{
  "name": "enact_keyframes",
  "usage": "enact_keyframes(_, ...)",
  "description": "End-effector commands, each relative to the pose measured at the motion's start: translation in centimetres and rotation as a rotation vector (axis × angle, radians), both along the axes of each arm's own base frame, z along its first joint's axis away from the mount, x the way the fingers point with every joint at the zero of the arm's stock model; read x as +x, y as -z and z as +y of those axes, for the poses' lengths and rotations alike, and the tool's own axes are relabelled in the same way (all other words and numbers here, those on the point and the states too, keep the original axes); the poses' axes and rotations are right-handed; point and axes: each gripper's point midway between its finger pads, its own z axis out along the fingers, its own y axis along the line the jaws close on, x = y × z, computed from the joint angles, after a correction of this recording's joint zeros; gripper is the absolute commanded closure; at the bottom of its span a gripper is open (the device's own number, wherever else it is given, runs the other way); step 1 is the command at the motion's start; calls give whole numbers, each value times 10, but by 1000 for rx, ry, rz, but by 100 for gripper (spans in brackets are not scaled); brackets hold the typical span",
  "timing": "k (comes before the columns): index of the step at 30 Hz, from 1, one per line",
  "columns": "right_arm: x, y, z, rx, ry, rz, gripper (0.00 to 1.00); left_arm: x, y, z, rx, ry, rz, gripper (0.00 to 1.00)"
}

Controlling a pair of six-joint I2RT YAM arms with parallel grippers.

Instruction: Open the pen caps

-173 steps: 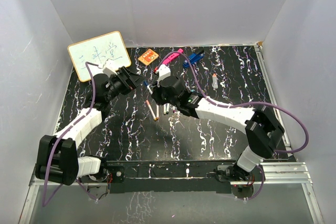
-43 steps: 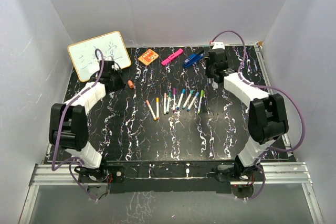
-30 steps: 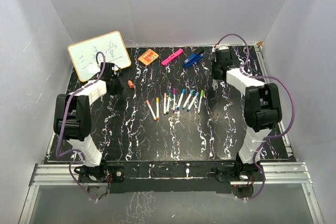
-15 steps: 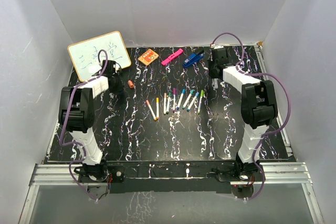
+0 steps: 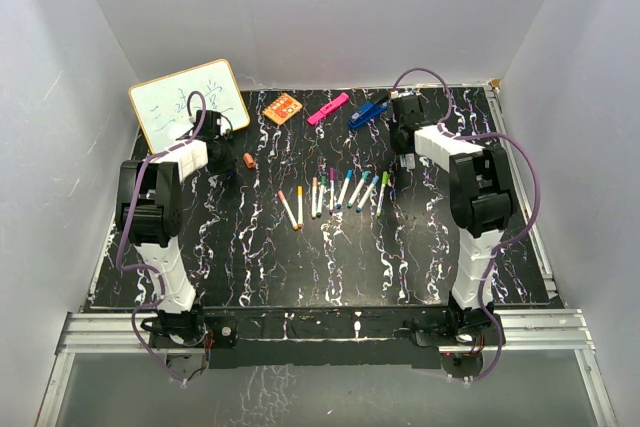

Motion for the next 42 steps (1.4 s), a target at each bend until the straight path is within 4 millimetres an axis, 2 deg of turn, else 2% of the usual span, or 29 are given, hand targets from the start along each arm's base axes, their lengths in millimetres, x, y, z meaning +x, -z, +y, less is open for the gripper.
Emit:
enact_keyframes(1,20,-17,2,-13,1,-64,100,8,-22,2,-1,4,-32,77)
enact_keyframes(6,19,-11,3,-15,-1,-48,100,10,-35,3,2,2,-54,61)
enact_keyframes(10,18,-7,4,-21,-3,-39,100,10,-51,6,7,-12,-83,59)
enact_keyframes(13,18,-5,4,-21,-1,-32,100,10,-80,9,8,-36,-154,58)
enact_keyframes(15,18,-3,4,-21,-1,-28,98,10,-113,9,-5,-51,-268,57)
enact_keyframes(17,18,-2,4,-22,0,-22,95,4,-145,8,-29,-60,-382,50)
enact_keyframes(19,18,0,4,-21,2,-20,92,-7,-163,6,-58,-64,-454,44)
enact_keyframes(22,18,2,5,-21,0,-15,87,-19,-186,-2,-106,-36,-537,41)
enact_keyframes(28,18,2,6,-17,5,-14,76,-41,-196,-14,-169,8,-551,40)
enact_keyframes(34,20,-5,9,-9,7,-29,74,-51,-196,-20,-214,19,-577,39)
enact_keyframes(38,23,-32,14,-2,8,-92,69,-56,-192,-30,-272,50,-581,39)
enact_keyframes(42,20,-78,32,-3,-15,-190,58,-59,-183,-38,-315,69,-570,38)
